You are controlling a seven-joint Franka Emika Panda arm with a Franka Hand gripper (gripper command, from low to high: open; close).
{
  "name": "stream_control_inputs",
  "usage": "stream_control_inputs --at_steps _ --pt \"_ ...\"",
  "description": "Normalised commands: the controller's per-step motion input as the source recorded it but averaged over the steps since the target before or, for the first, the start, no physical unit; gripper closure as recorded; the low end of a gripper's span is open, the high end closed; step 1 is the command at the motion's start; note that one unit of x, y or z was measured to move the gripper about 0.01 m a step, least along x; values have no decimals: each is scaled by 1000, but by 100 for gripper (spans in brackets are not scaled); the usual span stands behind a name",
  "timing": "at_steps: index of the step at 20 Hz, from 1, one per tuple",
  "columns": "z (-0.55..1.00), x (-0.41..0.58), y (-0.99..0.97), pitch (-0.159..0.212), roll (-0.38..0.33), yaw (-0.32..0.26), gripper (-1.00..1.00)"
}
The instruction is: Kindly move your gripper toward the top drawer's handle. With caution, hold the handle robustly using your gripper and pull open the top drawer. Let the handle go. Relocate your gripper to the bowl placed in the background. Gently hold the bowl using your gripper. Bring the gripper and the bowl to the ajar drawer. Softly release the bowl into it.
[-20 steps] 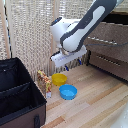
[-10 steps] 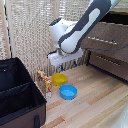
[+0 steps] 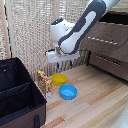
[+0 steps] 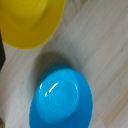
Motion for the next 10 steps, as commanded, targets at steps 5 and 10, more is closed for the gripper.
stream_control_inputs --at_steps 5,10 --pt "2 43 -727 5 192 -34 -100" --pt "-556 -61 -165 36 26 -46 -100"
